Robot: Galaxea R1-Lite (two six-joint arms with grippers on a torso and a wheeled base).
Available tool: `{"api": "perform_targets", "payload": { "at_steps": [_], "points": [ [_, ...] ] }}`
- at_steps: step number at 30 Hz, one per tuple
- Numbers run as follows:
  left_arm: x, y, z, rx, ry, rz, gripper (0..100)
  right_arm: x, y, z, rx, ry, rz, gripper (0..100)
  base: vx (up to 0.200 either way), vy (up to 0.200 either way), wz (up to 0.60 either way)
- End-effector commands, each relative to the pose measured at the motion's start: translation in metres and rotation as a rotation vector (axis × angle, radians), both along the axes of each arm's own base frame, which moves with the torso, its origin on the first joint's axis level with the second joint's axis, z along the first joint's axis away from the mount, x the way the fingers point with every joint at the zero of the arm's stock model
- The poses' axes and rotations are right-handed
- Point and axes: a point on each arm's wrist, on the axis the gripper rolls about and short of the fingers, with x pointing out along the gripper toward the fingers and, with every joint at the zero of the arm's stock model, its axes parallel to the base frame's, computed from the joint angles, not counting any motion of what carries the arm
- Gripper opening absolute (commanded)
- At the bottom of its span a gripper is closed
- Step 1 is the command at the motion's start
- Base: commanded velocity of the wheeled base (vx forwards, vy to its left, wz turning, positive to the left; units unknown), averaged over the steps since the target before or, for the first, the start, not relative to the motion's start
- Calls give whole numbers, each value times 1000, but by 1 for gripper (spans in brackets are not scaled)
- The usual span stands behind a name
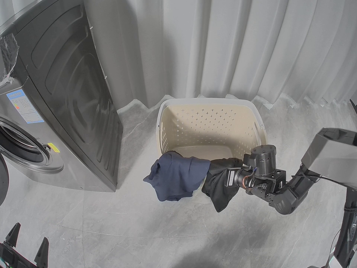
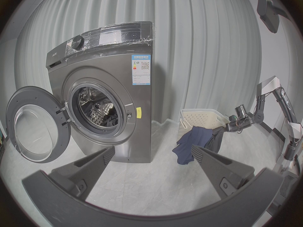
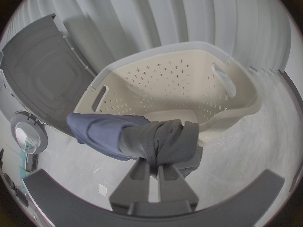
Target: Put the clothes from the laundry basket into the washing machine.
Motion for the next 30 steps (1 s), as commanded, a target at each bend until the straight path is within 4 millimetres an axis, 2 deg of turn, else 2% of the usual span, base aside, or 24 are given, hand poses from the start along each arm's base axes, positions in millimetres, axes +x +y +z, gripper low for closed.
{"api": "perform_targets", "payload": {
  "at_steps": [1,7,12,16,22,25,30],
  "points": [
    [0,0,-4,0,-2,0,100,-34,-3,43,55,-113,44,0,0,0,0],
    [0,0,-4,0,-2,0,100,-51,-10,77,110,-202,54,0,0,0,0],
    [0,0,-4,0,-2,0,100,-82,-9,116,187,-297,105,0,0,0,0],
    [0,0,-5,-2,1,1,100,-104,-17,142,226,-374,133,0,0,0,0],
    [0,0,-4,-6,-2,3,100,-130,-33,168,232,-483,215,0,0,0,0],
    [0,0,-5,-5,0,3,100,-141,-28,173,252,-503,268,0,0,0,0],
    [0,0,-4,-6,-2,4,100,-147,-29,182,260,-592,279,0,0,0,0]
  ]
}}
